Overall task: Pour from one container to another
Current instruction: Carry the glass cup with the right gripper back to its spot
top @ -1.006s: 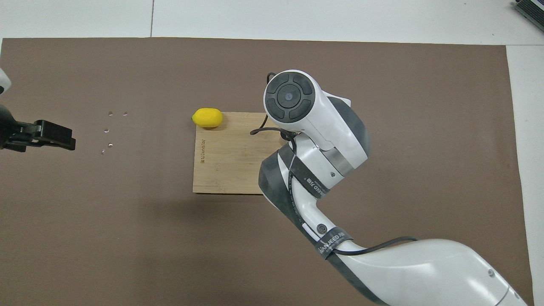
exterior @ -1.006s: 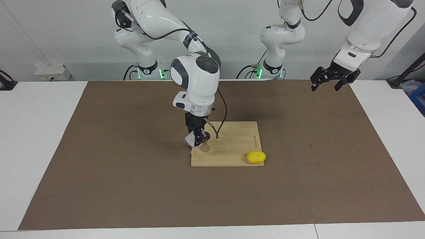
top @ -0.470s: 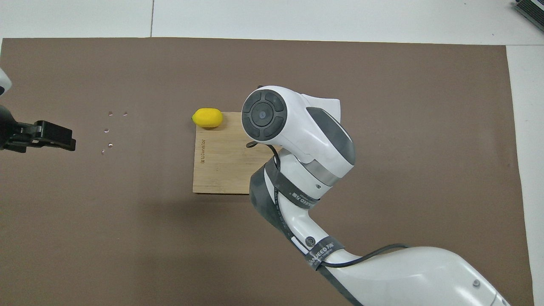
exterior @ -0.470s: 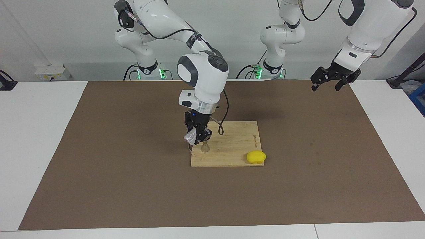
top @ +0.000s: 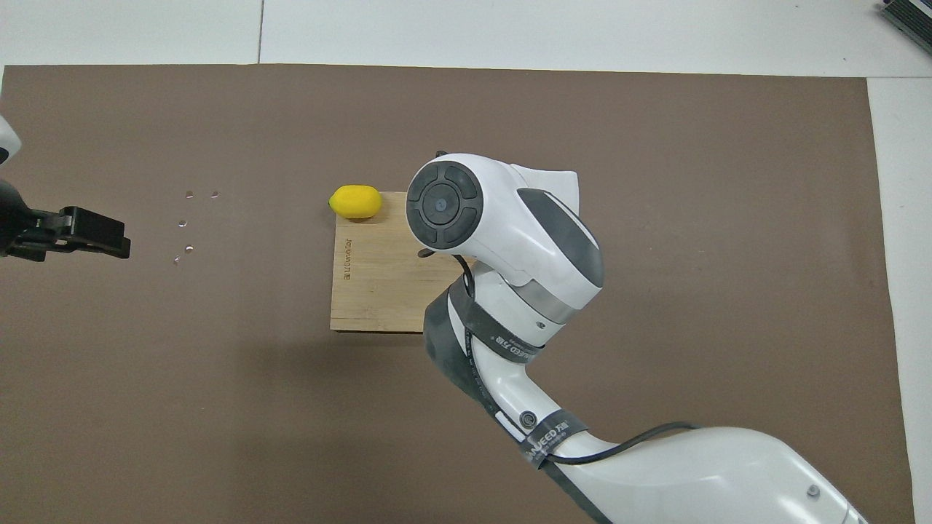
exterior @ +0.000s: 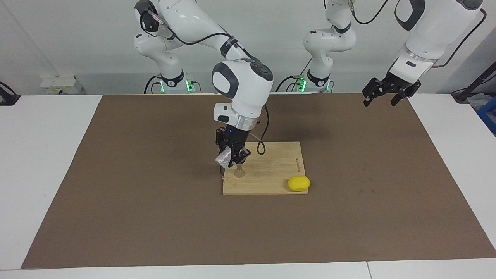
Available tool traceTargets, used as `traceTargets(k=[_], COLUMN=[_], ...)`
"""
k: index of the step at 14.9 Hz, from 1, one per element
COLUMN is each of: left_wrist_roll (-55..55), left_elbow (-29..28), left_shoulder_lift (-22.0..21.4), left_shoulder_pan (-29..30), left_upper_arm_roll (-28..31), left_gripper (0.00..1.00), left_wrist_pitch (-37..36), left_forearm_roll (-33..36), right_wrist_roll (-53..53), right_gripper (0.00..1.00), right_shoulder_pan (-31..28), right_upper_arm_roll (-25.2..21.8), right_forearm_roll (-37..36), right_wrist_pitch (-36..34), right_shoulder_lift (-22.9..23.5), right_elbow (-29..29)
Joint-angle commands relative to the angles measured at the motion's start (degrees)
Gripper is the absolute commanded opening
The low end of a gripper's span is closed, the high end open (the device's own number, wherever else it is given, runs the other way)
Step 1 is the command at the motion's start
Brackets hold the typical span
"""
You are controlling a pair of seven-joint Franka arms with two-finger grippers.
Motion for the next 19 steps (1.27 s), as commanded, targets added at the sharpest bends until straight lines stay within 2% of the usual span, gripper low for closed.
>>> traceTargets(k=[1,4,7,9,16,19], left_wrist_roll=[0.0,0.0,0.0,0.0,0.0,0.0], left_elbow=[-2.1,-2.1,-2.1,-2.1,-2.1,-2.1], left_shoulder_lift=[-1.8,-1.8,-1.8,-1.8,-1.8,-1.8], left_shoulder_pan=[-0.1,0.0,0.0,0.0,0.0,-0.1], left_upper_arm_roll=[0.1,0.1,0.1,0.1,0.1,0.1], left_gripper=[1.0,1.0,1.0,1.0,1.0,1.0], left_wrist_pitch=[0.4,0.5,0.4,0.4,0.4,0.4], left_forearm_roll=[0.9,0.9,0.9,0.9,0.9,0.9], right_wrist_roll=[-0.6,-0.2,0.0,0.0,-0.2,-0.2], right_gripper=[0.0,0.0,0.0,0.0,0.0,0.0], right_shoulder_pan=[-0.2,-0.4,-1.2,-1.8,-9.9,-15.2], right_upper_arm_roll=[0.3,0.5,0.5,0.3,0.3,0.3], right_forearm_roll=[-0.7,-0.1,7.7,10.5,23.9,31.8], right_wrist_pitch=[-0.3,-0.3,0.4,0.4,0.2,0.4], right_shoulder_lift=[-1.2,-1.2,-1.3,-1.4,-2.0,-2.0], right_elbow=[-0.9,-1.0,-0.9,-0.9,-1.2,-2.4])
